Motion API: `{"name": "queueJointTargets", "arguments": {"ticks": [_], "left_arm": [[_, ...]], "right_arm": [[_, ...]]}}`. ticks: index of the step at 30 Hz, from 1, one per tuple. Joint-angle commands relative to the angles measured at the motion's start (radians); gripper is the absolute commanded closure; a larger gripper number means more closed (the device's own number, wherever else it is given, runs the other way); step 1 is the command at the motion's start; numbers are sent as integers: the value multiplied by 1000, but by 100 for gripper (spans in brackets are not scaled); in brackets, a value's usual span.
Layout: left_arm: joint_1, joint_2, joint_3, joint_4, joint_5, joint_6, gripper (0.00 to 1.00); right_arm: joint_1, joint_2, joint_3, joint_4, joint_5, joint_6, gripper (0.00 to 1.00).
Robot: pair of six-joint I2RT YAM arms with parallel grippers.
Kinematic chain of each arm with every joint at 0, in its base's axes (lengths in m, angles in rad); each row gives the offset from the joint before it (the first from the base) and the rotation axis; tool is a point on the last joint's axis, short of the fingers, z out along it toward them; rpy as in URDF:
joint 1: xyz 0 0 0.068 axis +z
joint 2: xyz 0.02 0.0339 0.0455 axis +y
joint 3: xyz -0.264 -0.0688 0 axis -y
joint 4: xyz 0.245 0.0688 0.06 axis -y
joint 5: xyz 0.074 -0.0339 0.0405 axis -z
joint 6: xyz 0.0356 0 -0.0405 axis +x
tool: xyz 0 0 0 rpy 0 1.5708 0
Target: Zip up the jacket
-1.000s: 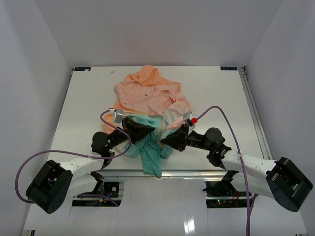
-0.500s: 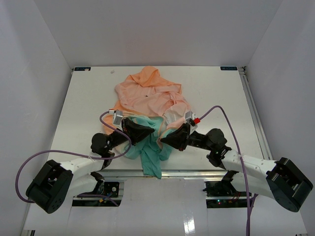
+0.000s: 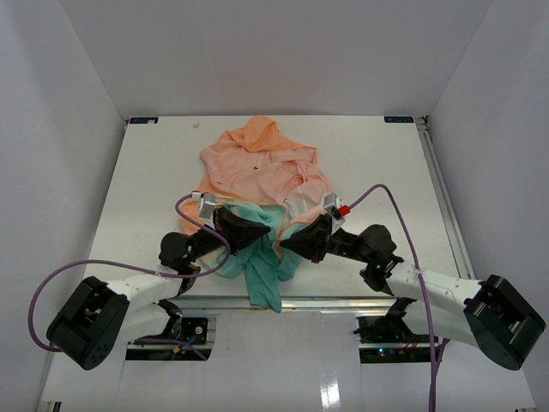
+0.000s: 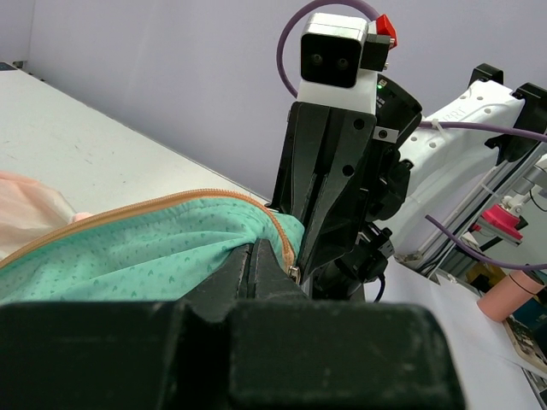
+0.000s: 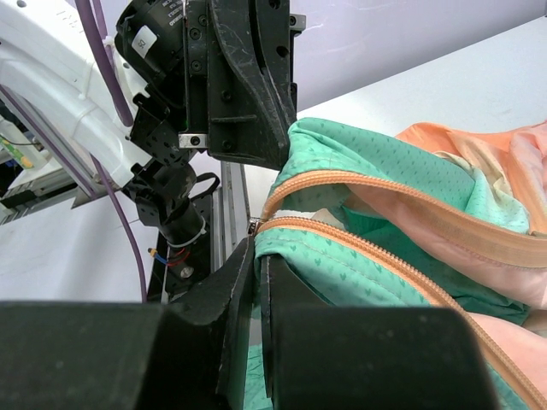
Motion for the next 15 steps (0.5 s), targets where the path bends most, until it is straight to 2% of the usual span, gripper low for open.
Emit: {"name": "queueJointTargets", "arguments": {"ticks": [1, 15], "left_arm": [[-5, -4, -8, 40, 31, 4, 100], [-5, -20, 4, -5, 46, 29, 100]], "right_arm": [[8, -20, 24, 71, 33, 8, 92], [8, -64, 31, -29, 93, 6, 92]]}}
